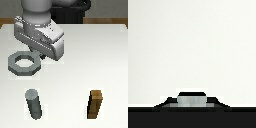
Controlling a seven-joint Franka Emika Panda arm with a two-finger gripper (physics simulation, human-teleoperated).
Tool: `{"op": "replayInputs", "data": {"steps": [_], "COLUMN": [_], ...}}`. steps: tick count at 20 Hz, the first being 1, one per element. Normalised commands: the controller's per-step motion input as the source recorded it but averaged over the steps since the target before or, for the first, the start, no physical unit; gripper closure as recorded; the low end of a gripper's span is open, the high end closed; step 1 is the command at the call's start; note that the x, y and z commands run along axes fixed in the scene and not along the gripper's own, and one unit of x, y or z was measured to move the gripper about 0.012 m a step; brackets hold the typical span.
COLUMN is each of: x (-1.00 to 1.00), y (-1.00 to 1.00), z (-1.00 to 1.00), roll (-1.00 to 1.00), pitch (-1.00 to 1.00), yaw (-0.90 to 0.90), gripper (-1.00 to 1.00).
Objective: Put the loop with the handle onto the peg.
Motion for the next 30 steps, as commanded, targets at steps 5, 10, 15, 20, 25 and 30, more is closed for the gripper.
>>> {"op": "replayInputs", "data": {"steps": [5,10,15,20,25,30], "x": [1.0,0.0,0.0,0.0,0.0,0.0], "y": [0.0,0.4,0.0,0.0,0.0,0.0], "z": [0.0,0.0,-0.6,-0.6,-0.4,-0.2], "roll": [0.0,0.0,0.0,0.0,0.0,0.0], "pitch": [0.0,0.0,0.0,0.0,0.0,0.0], "yaw": [0.0,0.0,0.0,0.0,0.0,0.0], "gripper": [1.0,1.0,1.0,1.0,1.0,-1.0]}}
